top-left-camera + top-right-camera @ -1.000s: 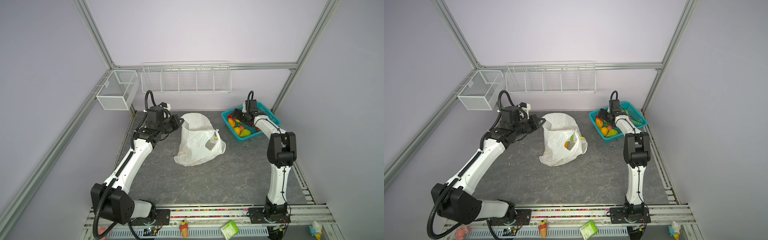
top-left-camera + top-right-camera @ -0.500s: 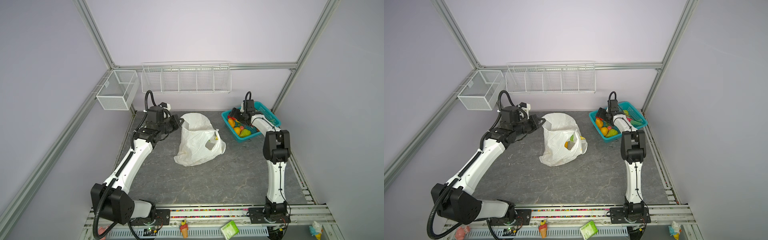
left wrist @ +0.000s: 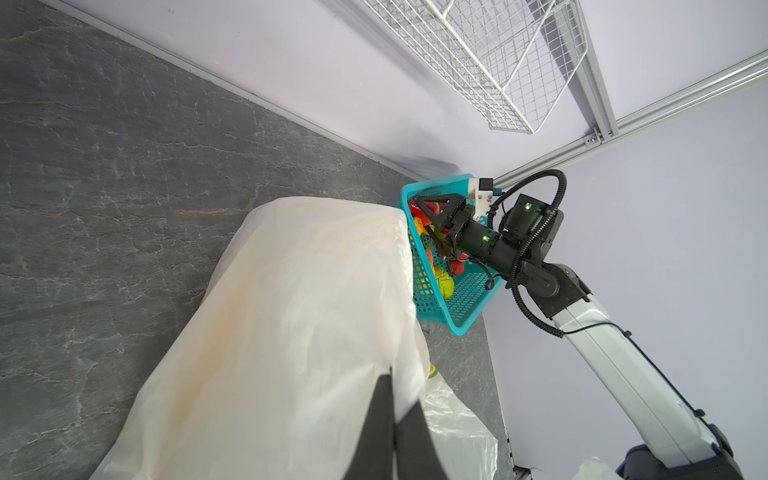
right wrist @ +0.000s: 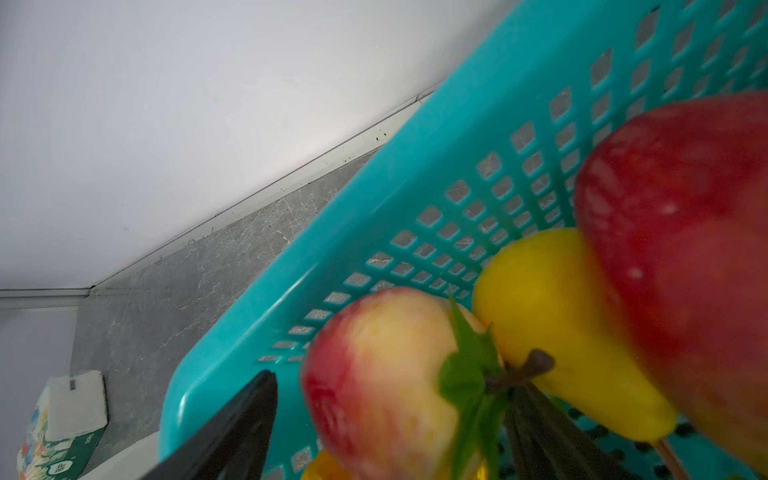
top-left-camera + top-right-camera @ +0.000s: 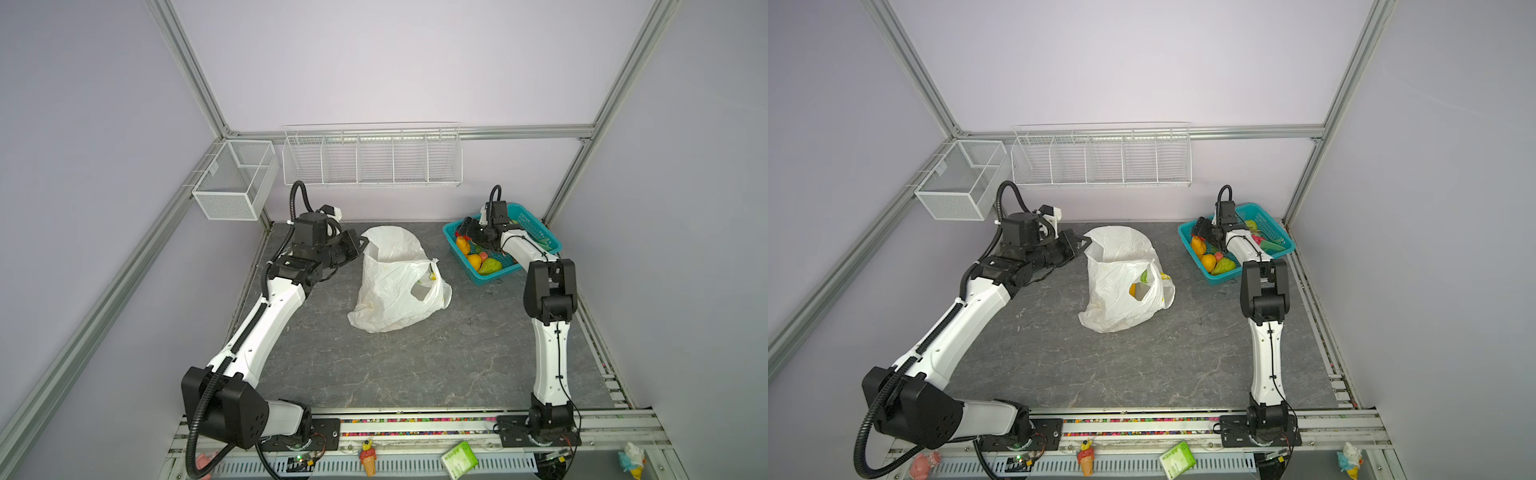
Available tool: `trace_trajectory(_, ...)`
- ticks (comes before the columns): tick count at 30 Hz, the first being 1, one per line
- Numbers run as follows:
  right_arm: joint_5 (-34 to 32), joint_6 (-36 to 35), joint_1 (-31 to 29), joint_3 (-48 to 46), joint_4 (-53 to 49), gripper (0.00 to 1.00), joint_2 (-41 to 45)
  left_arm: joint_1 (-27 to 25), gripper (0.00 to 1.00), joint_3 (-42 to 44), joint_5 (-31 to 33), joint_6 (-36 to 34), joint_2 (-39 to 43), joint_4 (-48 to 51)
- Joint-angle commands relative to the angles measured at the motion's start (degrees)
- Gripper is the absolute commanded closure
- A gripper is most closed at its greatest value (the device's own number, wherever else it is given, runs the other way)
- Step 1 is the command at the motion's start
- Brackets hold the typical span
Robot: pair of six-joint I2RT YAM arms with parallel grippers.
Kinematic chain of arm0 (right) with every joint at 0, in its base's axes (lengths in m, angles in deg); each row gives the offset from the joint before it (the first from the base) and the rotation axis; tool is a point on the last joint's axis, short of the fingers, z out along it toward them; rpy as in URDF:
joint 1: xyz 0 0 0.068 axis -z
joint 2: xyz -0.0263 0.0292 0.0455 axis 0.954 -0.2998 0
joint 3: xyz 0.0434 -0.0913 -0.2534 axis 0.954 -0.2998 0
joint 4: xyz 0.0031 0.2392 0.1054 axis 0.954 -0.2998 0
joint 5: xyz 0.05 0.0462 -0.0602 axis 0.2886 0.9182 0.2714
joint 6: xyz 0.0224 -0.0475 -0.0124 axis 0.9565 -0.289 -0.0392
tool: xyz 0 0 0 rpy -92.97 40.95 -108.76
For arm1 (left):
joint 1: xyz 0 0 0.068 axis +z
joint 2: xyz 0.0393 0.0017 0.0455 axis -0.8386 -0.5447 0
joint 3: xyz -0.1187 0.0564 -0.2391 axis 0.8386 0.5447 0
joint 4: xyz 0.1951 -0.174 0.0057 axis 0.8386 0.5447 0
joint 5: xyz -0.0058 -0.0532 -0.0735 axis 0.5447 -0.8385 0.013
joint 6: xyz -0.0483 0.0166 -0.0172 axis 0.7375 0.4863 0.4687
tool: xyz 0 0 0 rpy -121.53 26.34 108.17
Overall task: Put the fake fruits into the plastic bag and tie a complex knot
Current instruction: 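Grasp a second red-yellow peach in the basket with the right gripper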
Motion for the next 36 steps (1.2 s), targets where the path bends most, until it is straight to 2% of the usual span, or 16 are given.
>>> trace_trajectory(1, 1.5, -0.7, 0.4, 1.6, 1.7, 0.15, -1.3, 0.3, 1.0, 0.6, -0.3, -0.9, 1.0, -0.6)
trace_trajectory(11, 3.3, 0.0, 1.3, 1.4, 3.9, 0.22, -2.1, 0.2, 1.0, 0.6, -0.5, -0.9, 0.8, -0.7)
trace_trajectory(25, 5.7, 1.9, 2.3, 1.1, 5.9, 0.18, -2.1, 0.3, 1.0, 0.7, -0.6, -0.7, 0.9, -0.7)
trace_trajectory(31, 6.4, 1.8, 2.7, -0.4, 6.7, 0.23, -1.0, 0.3, 1.0, 0.7, -0.7, -0.8, 0.9, -0.7)
trace_trajectory(36, 7.1, 1.4, 2.9, -1.4, 6.7, 0.32, 0.1, 0.3, 1.0, 0.7, -0.7, -0.7, 0.9, -0.8)
